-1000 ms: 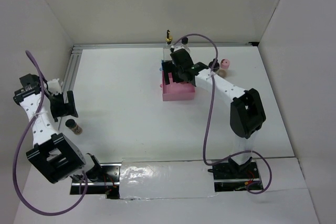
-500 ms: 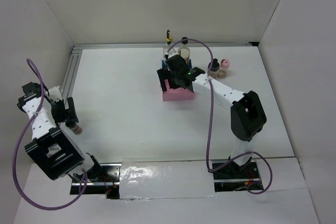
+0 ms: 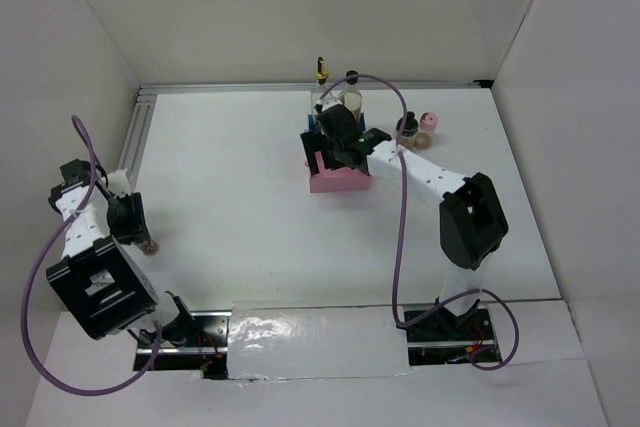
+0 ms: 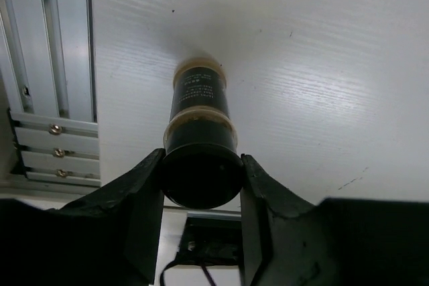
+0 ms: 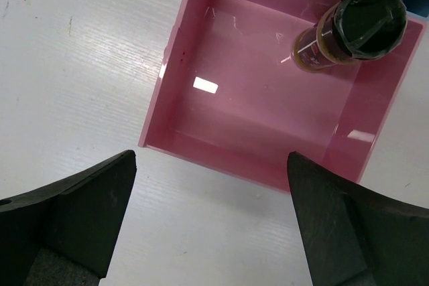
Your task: Organize the condiment bottles
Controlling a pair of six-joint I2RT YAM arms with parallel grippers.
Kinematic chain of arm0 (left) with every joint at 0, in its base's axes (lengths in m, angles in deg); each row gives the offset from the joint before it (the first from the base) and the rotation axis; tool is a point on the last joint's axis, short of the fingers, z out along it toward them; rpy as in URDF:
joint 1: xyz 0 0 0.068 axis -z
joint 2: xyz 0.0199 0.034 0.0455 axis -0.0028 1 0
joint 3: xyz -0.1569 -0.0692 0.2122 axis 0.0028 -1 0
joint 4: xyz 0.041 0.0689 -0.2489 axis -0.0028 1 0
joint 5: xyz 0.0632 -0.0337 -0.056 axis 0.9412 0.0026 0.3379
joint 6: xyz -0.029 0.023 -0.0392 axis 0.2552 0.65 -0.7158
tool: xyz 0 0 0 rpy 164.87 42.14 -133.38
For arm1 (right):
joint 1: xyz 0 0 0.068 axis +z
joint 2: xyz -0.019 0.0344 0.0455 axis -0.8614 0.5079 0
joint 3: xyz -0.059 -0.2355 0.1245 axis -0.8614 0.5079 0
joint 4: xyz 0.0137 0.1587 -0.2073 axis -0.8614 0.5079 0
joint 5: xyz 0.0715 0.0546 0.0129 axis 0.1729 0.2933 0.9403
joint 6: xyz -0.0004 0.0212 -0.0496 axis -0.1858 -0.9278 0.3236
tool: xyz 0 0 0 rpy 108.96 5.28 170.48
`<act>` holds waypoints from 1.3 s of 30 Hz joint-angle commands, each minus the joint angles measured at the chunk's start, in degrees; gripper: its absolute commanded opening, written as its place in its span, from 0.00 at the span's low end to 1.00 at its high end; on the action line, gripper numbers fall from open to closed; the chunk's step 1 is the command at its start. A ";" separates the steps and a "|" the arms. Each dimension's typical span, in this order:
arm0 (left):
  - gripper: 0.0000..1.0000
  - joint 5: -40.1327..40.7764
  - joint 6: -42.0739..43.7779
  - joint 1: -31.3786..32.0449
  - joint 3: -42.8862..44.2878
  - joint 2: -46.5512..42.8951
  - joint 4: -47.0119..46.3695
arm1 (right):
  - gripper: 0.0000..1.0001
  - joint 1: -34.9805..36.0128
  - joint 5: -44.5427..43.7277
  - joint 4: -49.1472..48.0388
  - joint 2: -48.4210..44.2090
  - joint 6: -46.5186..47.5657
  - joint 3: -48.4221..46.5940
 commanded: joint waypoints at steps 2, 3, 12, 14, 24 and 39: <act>0.33 2.76 -1.10 1.33 0.39 0.53 -0.57 | 1.00 -0.74 -0.64 -1.06 -1.90 -0.18 -1.55; 0.27 2.85 -1.01 1.59 0.75 0.18 -0.31 | 1.00 -0.82 -0.64 -1.14 -2.25 -0.18 -1.55; 0.00 -2.59 -0.40 19.06 25.68 7.71 11.18 | 1.00 -5.83 -0.90 -2.55 -6.12 0.34 -2.17; 0.00 -4.78 0.48 27.85 34.97 10.53 13.74 | 1.00 -6.71 -3.35 -2.20 -8.22 1.31 -2.17; 0.00 -6.28 0.93 55.27 70.16 34.09 13.93 | 1.00 -13.56 -7.24 -3.69 -20.00 1.40 5.38; 0.00 1.97 2.68 69.00 70.62 44.99 -4.25 | 1.00 -19.55 -4.60 -3.96 -27.04 -0.36 14.97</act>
